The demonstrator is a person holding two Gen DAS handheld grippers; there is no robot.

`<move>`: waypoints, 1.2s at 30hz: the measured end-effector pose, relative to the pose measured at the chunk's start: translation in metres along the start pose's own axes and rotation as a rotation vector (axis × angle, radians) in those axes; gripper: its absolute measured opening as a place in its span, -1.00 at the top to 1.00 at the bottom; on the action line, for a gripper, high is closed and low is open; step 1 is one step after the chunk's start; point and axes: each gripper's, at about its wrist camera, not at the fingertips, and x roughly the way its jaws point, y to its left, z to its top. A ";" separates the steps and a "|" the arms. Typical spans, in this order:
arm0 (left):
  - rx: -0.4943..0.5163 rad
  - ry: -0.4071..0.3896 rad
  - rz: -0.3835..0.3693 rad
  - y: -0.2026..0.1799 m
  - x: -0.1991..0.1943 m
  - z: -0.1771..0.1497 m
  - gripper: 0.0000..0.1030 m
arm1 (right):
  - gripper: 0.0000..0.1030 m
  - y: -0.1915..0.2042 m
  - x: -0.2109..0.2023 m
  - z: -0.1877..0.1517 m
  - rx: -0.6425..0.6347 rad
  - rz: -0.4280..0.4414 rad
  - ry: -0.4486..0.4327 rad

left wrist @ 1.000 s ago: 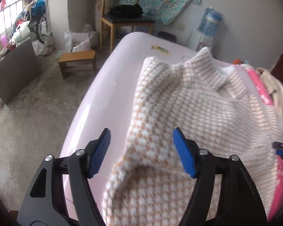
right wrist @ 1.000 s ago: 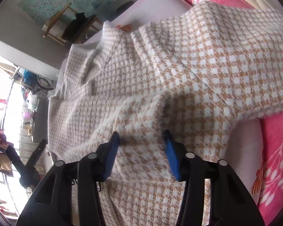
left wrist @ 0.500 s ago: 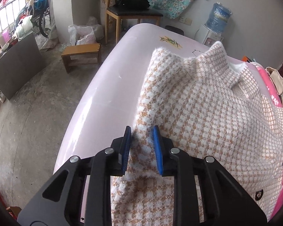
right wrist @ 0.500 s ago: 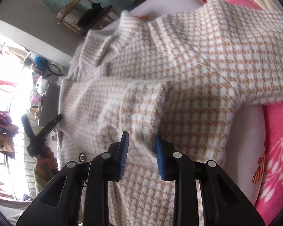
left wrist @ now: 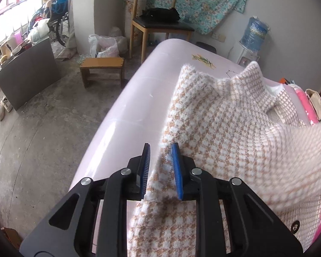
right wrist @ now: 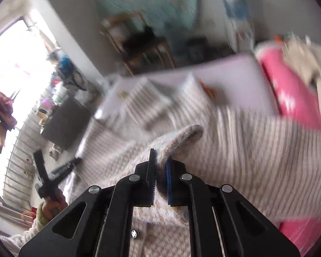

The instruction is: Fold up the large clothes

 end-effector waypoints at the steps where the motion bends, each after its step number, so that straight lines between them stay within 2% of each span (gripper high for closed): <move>1: -0.007 -0.007 0.008 0.003 -0.004 0.000 0.62 | 0.84 -0.002 0.001 0.000 -0.011 -0.018 -0.009; 3: -0.022 -0.013 0.030 0.012 -0.011 0.001 0.62 | 0.84 -0.020 0.017 -0.011 0.016 -0.068 0.037; 5: -0.037 -0.002 -0.005 0.022 -0.019 0.000 0.62 | 0.83 -0.052 0.047 -0.031 0.091 -0.105 0.156; 7: -0.015 0.007 -0.049 0.025 -0.026 0.000 0.62 | 0.81 -0.075 0.069 -0.046 0.178 -0.100 0.249; 9: 0.056 0.010 -0.093 0.018 -0.035 -0.003 0.55 | 0.75 -0.086 0.072 -0.055 0.231 -0.067 0.263; 10: 0.103 0.014 -0.117 0.013 -0.040 -0.006 0.48 | 0.66 -0.087 0.072 -0.055 0.242 -0.046 0.263; 11: 0.152 0.031 -0.144 0.006 -0.042 -0.009 0.34 | 0.45 -0.087 0.072 -0.055 0.242 -0.038 0.269; 13: 0.232 0.067 -0.153 -0.009 -0.041 -0.018 0.31 | 0.35 -0.088 0.081 -0.054 0.233 -0.039 0.303; 15: 0.300 0.090 -0.106 -0.021 -0.034 -0.027 0.31 | 0.38 -0.090 0.097 -0.054 0.237 -0.050 0.338; 16: 0.325 0.098 -0.060 -0.026 -0.028 -0.032 0.31 | 0.68 -0.089 0.102 -0.051 0.234 -0.051 0.345; 18: 0.346 0.102 0.011 -0.031 -0.019 -0.037 0.31 | 0.78 -0.082 0.107 -0.040 0.193 -0.064 0.331; 20: 0.341 0.092 0.087 -0.031 -0.012 -0.038 0.31 | 0.81 -0.068 0.103 -0.025 0.140 -0.051 0.261; 23: 0.298 0.096 0.139 -0.022 -0.005 -0.036 0.31 | 0.81 -0.058 0.095 -0.012 0.119 -0.041 0.212; 25: 0.251 0.102 0.107 -0.014 -0.006 -0.035 0.31 | 0.81 -0.061 0.102 -0.017 0.108 -0.084 0.244; 27: 0.250 0.097 0.110 -0.012 -0.007 -0.036 0.31 | 0.76 -0.074 0.116 -0.030 0.119 -0.156 0.316; 28: 0.253 0.094 0.112 -0.011 -0.008 -0.037 0.30 | 0.62 -0.082 0.119 -0.036 0.135 -0.177 0.335; 29: 0.252 0.096 0.111 -0.011 -0.009 -0.038 0.30 | 0.45 -0.089 0.118 -0.040 0.150 -0.182 0.327; 32: 0.216 0.112 0.052 -0.003 -0.018 -0.036 0.31 | 0.38 -0.095 0.100 -0.042 0.177 -0.171 0.277; 36: 0.179 0.022 -0.080 0.005 -0.050 -0.015 0.31 | 0.25 -0.091 0.077 -0.042 0.169 -0.143 0.228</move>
